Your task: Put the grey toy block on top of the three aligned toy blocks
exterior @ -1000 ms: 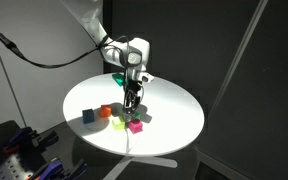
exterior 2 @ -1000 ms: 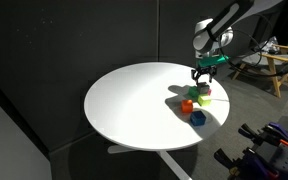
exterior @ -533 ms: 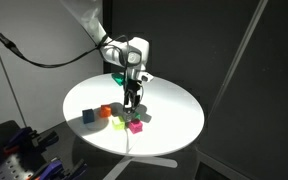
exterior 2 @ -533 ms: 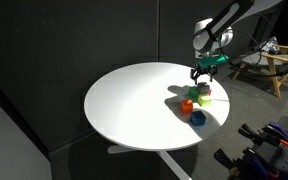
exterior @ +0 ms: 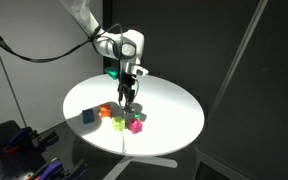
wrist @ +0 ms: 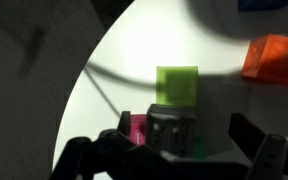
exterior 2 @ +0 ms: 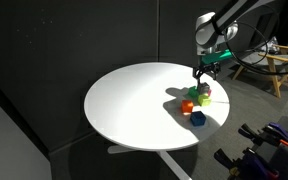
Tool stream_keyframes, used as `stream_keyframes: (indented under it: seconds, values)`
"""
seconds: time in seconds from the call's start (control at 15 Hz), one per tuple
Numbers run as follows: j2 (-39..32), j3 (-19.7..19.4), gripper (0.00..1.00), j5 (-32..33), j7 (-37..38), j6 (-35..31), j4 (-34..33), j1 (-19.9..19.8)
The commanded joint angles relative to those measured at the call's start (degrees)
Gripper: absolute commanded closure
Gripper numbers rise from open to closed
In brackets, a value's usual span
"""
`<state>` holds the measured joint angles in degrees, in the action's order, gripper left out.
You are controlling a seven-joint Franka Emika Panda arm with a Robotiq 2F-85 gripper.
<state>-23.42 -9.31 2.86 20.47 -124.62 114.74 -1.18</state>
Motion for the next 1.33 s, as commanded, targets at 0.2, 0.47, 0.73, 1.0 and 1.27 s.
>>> stream_keyframes:
  seconds: [0.2, 0.47, 0.73, 1.0, 1.27]
  values:
    - [9.23, 0.43, 0.0, 4.75, -0.95, 3.34, 8.25, 0.79]
    - [15.13, 1.71, 0.0, 5.89, -4.8, 1.92, 13.95, 0.56]
    - [21.29, 3.37, 0.0, 5.83, -7.43, 2.35, 18.81, 0.61]
    - [27.15, 5.07, 0.0, 6.18, -6.95, 5.04, 22.64, 0.57]
    - [33.02, 6.77, 0.0, 6.46, -6.75, 8.28, 25.67, 0.5]
